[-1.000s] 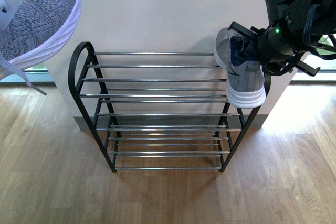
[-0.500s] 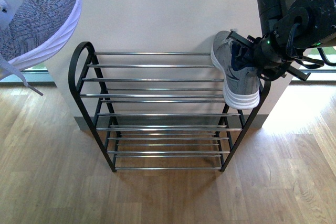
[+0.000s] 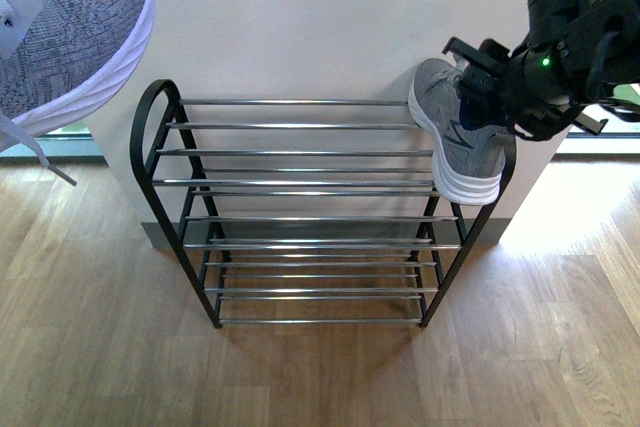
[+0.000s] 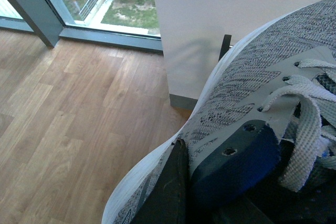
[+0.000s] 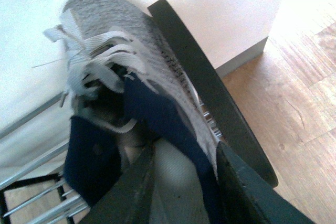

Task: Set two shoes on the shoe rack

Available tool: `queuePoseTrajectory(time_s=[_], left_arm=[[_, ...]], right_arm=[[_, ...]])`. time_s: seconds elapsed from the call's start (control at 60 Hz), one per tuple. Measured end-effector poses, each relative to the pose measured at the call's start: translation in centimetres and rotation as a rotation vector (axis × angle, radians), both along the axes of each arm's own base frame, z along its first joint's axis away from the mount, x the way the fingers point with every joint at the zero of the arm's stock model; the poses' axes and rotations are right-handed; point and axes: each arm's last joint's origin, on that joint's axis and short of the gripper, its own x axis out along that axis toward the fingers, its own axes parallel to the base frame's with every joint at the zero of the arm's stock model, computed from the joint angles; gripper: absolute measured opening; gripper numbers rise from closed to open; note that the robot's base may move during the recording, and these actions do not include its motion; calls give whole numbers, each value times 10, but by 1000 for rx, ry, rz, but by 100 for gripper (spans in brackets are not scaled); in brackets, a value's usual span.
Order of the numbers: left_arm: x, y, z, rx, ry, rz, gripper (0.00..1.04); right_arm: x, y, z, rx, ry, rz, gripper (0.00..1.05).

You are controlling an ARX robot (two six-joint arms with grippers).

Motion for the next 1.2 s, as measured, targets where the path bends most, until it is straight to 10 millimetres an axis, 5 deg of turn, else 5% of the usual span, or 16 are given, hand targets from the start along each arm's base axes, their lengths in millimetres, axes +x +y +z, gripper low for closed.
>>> queuePoseTrajectory(time_s=[0.2, 0.3, 0.4, 0.5, 0.85, 1.084, 1.2], left_arm=[[0, 0, 0, 0, 0, 0, 2], [0, 0, 0, 0, 0, 0, 2], [0, 0, 0, 0, 0, 0, 2], [0, 0, 0, 0, 0, 0, 2], [0, 0, 0, 0, 0, 0, 2], [0, 0, 0, 0, 0, 0, 2], [0, 0, 0, 0, 0, 0, 2]], right_arm=[[-39, 6, 60, 31, -116, 119, 78], [-82, 12, 101, 38, -188, 221, 97], [-125, 17, 123, -1, -238, 313, 95], [-189, 18, 141, -86, -293, 424, 95], [-311, -17, 154, -145, -366, 392, 95], [-327, -25, 158, -163, -433, 349, 95], [-330, -21, 147, -397, -563, 332, 75]])
